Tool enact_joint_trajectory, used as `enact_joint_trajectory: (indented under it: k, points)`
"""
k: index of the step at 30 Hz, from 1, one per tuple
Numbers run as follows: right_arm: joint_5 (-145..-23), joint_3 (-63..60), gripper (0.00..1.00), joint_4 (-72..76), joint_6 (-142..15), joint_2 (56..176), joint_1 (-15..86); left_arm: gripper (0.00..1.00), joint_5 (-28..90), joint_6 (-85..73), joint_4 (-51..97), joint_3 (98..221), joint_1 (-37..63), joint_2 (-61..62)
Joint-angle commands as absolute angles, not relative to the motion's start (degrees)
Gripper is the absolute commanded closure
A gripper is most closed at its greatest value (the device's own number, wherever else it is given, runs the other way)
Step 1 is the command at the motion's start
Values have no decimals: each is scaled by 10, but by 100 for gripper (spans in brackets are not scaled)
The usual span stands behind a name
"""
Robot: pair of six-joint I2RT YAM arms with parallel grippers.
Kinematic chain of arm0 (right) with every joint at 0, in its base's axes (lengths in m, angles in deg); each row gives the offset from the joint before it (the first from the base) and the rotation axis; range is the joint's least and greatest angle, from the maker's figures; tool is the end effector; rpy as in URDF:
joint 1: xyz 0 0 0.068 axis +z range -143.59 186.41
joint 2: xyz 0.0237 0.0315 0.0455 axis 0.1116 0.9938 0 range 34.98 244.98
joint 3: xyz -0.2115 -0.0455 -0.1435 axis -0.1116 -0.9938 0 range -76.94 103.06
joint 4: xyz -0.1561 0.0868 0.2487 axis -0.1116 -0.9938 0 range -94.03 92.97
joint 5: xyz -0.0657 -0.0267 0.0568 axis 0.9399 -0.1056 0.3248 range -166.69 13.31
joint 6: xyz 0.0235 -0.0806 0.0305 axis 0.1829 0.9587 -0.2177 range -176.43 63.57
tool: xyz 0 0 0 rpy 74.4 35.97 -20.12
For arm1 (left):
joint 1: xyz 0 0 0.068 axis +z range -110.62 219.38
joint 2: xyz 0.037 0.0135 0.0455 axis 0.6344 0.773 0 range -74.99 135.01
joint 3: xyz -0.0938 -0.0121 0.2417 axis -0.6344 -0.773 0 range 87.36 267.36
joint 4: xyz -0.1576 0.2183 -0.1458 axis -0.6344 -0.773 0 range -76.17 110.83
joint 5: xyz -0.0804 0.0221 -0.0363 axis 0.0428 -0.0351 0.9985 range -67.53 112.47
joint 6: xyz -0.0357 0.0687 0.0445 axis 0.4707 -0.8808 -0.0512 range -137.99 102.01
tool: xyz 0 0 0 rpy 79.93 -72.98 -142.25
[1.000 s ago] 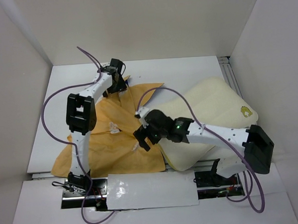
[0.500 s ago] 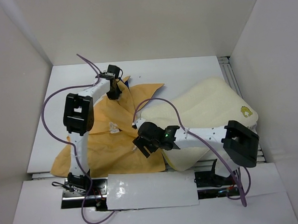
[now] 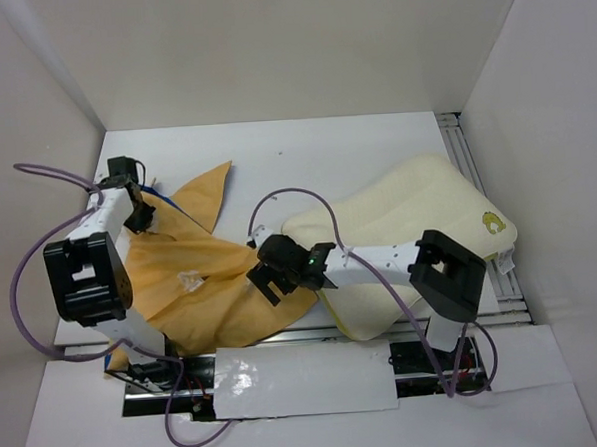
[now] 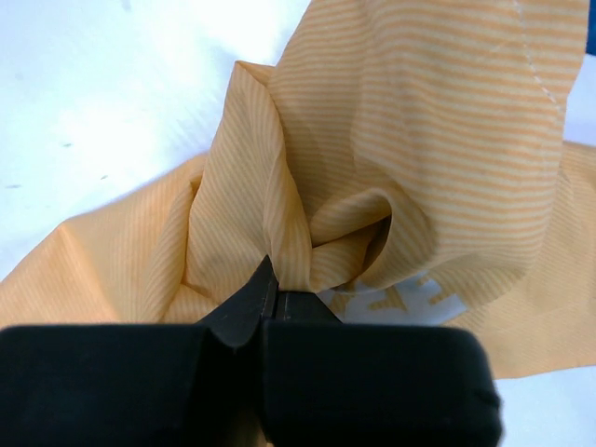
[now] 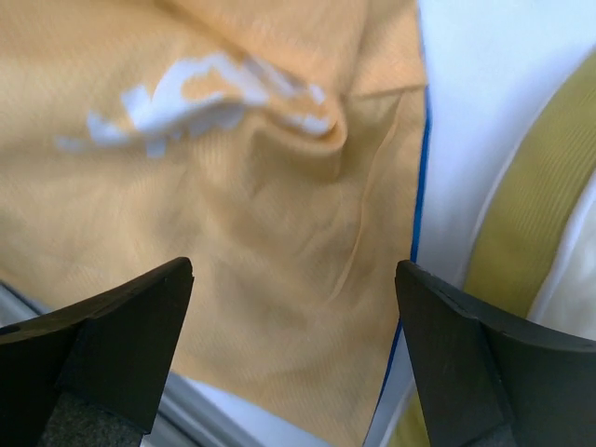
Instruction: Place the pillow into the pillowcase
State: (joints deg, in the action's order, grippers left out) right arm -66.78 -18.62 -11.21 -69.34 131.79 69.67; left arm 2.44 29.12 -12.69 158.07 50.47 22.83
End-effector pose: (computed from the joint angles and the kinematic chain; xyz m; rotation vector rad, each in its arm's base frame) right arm 0.1958 0.3585 0.1060 -0.9988 2.2969 0.3507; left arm 0.4016 0.1064 0.1520 -1.3392 2.1638 0.2212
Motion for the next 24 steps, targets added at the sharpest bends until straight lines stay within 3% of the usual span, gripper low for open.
enact_joint_trajectory:
  k: [1,11,17,19,22,23,24]
  points:
    - [-647,-126,4,-113,-678,1351,671,100,17,303,-130,1563,532,188]
    - [-736,-30,4,-155,-608,1454,614,100,-19,299,-173,1545,633,111]
    - [-755,8,4,-176,-577,1502,608,100,31,292,-156,1534,665,80]
    - [-772,27,13,-185,-577,1515,601,100,25,292,-162,1528,665,75]
    - [-791,35,50,-197,-577,1536,596,100,25,292,-162,1528,665,64]
    - [-796,42,64,-197,-577,1536,596,100,25,292,-162,1528,665,64]
    - [-789,42,99,-202,-577,1536,591,100,25,292,-162,1534,665,64]
